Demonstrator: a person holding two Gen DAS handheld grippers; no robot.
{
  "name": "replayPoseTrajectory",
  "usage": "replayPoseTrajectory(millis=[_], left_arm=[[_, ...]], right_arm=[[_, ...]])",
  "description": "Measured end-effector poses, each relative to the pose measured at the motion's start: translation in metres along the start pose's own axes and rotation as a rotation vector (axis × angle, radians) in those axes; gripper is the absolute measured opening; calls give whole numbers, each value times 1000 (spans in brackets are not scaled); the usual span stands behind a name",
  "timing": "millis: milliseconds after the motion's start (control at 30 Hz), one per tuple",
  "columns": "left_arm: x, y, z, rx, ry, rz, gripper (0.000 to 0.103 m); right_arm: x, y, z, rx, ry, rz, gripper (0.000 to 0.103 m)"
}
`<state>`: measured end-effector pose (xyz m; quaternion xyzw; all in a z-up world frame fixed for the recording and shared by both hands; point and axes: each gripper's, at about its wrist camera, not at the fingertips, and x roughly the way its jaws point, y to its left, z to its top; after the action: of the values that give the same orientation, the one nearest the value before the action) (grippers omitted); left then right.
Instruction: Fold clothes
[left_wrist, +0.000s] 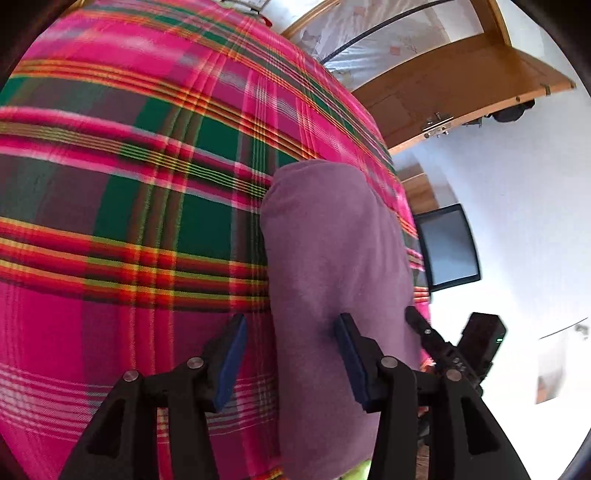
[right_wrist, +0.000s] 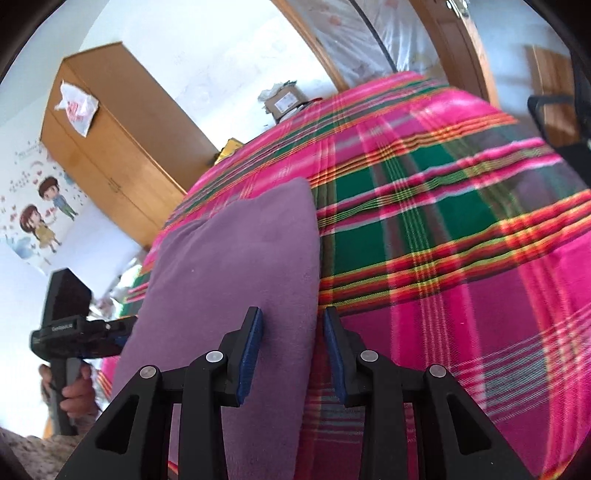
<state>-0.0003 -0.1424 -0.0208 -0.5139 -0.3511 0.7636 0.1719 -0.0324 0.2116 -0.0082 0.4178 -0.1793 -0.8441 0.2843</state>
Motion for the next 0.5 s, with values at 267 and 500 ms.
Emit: replayPoseTrajectory(millis=[267,500], left_arm=[[17,-3,11,-15,65,-89,54],[21,-8,16,-11,62,-82,55]], right_arm=[[10,-5,9,34,31,98,46],[15,1,13,13,34,100,53]])
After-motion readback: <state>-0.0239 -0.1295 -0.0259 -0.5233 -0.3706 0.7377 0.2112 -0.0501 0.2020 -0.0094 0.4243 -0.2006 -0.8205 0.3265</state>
